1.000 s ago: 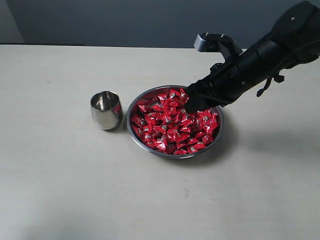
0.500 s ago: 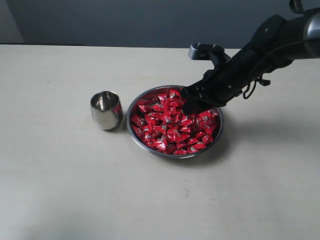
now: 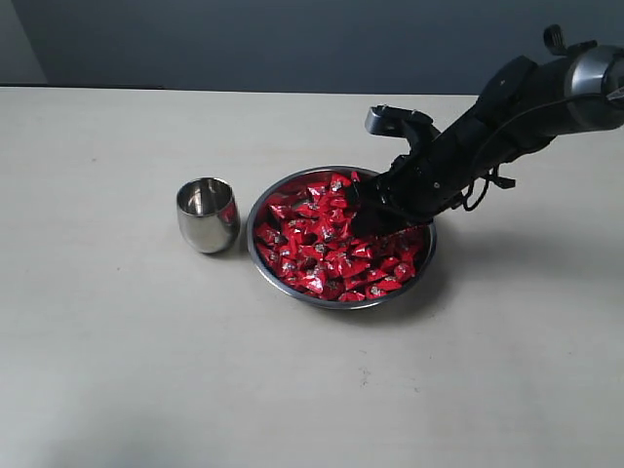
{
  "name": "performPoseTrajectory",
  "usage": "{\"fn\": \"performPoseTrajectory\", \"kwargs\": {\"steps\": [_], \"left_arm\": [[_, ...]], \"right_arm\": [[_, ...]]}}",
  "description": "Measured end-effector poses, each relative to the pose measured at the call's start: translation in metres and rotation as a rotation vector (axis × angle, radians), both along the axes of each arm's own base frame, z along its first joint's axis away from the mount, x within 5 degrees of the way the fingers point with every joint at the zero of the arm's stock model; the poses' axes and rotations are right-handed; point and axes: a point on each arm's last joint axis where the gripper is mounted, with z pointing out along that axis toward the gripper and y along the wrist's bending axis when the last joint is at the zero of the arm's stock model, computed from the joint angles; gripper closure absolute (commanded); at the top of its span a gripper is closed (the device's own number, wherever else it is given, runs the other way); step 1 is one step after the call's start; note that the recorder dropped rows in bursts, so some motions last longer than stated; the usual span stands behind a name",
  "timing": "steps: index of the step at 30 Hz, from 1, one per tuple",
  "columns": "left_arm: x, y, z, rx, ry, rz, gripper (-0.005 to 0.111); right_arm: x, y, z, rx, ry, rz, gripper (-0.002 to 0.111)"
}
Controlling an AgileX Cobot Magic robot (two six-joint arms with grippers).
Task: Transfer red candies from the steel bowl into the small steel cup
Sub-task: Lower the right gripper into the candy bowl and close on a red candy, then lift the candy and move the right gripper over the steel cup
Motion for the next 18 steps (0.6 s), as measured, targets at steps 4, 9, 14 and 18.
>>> {"fn": "performPoseTrajectory", "kwargs": {"steps": [4, 9, 14, 18], "left_arm": [[0.0, 0.0, 0.0, 0.0, 0.0, 0.0, 0.106], [0.0, 0.0, 0.0, 0.0, 0.0, 0.0, 0.106], [0.0, 0.0, 0.0, 0.0, 0.0, 0.0, 0.106], [0.0, 0.0, 0.0, 0.0, 0.0, 0.0, 0.106]], "right_arm": [[0.0, 0.002, -0.01, 0.011, 0.035, -0.023, 0.075], [0.0, 0.002, -0.013, 0.014, 0.046, -0.029, 0.109], [0.0, 0.001, -0.001, 0.011, 0.009, -0.015, 0.108], [-0.002, -0.004, 0.034, -0.003, -0.104, 0.028, 0.108]]}}
